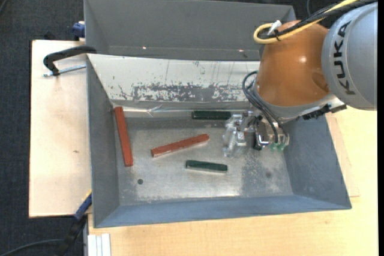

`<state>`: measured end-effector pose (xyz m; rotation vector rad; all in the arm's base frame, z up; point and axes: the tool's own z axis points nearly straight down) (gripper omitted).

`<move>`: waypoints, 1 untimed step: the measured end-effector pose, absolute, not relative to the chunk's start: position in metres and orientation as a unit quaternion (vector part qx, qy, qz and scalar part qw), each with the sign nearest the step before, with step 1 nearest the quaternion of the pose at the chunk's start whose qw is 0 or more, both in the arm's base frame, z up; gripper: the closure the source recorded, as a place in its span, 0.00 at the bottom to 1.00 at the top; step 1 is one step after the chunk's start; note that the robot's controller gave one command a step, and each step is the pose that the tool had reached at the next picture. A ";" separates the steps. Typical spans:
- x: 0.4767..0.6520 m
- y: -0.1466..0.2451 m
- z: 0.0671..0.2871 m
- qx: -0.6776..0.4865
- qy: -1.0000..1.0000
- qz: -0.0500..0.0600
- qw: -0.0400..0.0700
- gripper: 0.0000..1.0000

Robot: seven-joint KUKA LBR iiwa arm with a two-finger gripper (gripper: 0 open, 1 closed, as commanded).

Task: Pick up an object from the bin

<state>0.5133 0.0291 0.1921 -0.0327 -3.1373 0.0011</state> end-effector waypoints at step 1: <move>0.515 0.031 0.194 -0.009 -1.000 0.000 -0.001 0.00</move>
Offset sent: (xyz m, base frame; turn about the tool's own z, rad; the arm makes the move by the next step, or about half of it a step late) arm 0.0000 0.0000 0.0000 0.0000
